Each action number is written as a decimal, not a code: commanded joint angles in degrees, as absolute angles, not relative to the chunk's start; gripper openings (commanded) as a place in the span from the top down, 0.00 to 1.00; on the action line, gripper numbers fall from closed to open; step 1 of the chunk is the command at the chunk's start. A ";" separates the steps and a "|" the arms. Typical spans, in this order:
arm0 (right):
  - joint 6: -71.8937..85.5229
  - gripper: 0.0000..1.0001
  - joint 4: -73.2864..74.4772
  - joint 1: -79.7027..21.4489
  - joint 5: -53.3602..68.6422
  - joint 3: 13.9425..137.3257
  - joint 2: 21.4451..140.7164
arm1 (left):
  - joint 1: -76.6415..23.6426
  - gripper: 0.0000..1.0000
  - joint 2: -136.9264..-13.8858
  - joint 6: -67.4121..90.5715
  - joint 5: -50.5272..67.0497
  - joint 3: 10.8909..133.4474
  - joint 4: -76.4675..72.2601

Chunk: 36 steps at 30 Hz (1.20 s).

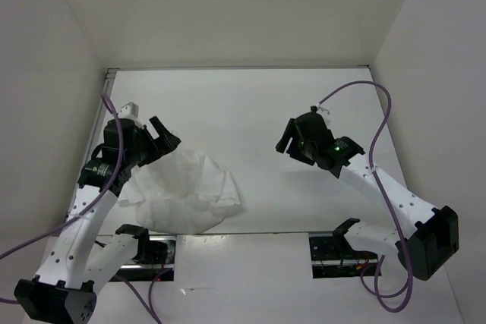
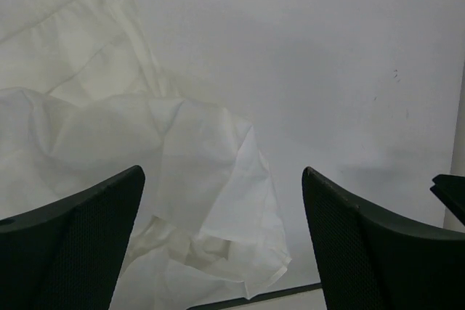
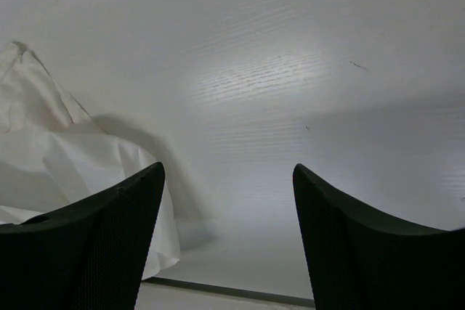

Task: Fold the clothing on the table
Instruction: Move the skirt to the center of the board

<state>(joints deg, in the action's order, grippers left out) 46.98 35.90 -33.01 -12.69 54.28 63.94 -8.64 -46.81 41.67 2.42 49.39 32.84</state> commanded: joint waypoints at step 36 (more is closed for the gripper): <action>51.50 0.24 31.11 -32.87 -14.15 55.46 61.70 | -25.13 1.00 -95.62 30.06 14.94 115.59 53.69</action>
